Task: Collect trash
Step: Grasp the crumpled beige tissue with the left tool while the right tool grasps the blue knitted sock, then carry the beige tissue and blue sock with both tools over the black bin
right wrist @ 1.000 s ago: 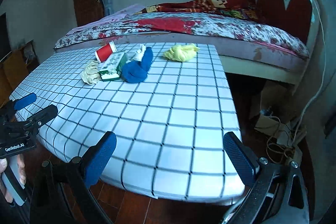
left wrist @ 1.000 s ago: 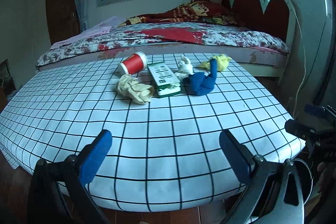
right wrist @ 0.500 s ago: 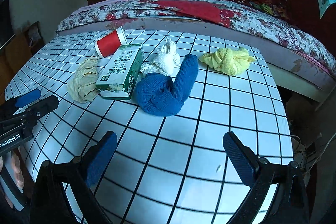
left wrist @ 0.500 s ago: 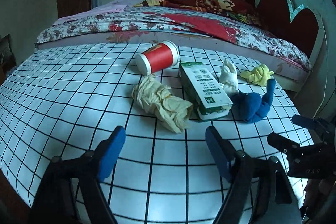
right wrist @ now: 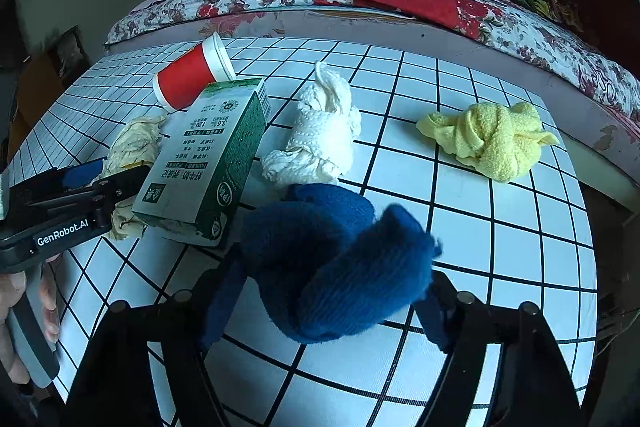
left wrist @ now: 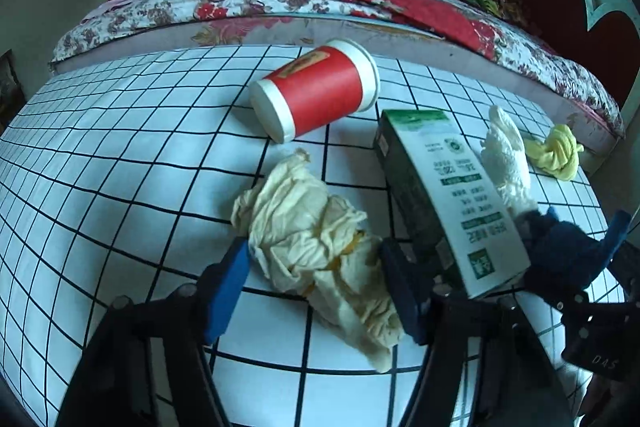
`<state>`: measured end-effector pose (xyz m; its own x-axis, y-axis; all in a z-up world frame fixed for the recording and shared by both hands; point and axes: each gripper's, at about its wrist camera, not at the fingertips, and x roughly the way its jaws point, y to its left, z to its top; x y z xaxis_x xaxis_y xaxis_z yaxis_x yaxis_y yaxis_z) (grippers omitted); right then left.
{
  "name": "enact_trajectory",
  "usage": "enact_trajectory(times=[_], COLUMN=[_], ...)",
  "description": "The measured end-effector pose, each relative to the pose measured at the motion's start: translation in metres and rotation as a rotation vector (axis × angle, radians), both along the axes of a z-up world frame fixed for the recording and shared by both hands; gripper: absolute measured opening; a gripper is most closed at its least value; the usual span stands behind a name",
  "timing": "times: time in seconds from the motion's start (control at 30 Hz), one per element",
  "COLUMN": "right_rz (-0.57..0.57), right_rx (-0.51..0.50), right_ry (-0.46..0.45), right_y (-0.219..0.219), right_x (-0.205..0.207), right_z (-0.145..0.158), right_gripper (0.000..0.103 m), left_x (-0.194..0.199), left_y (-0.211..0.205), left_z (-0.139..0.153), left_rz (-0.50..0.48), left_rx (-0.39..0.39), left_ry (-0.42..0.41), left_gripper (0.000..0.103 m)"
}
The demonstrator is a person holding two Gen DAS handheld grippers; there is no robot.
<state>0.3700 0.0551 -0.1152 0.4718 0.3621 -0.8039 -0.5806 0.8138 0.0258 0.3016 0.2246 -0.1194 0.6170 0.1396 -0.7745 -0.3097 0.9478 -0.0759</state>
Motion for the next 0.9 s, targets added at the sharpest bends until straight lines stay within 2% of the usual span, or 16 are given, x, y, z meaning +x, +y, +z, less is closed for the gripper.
enact_trajectory(times=[0.07,0.17,0.2,0.27,0.37,0.63,0.9], right_rz=[0.0,-0.002,-0.002,-0.007,-0.006,-0.025,-0.051], right_rx=[-0.004,0.007,0.01,0.022,0.037,0.074,0.08], right_ry=[0.001,0.002,0.0,0.002,-0.01,-0.074,-0.125], right_y=[-0.001,-0.005,-0.007,-0.011,-0.015,-0.039,-0.074], right_x=[-0.002,-0.008,-0.008,-0.011,-0.017,-0.042,-0.08], right_z=[-0.002,-0.001,-0.001,0.0,0.004,0.026,0.042], right_gripper=[0.064,0.057,0.052,0.049,0.045,0.044,0.044], left_x=[-0.006,-0.012,-0.015,-0.02,-0.03,-0.066,-0.106], left_y=[0.001,0.002,0.001,0.0,-0.006,-0.02,-0.05], left_z=[-0.001,0.001,0.002,0.004,0.01,0.031,0.046], left_rz=[-0.017,-0.038,-0.045,-0.059,-0.08,-0.109,-0.152], left_rx=[-0.007,-0.01,-0.002,-0.003,0.036,0.12,0.129], left_ry=[-0.007,-0.022,-0.027,-0.044,-0.075,-0.157,-0.23], left_gripper=[0.053,0.041,0.039,0.031,0.027,0.027,0.027])
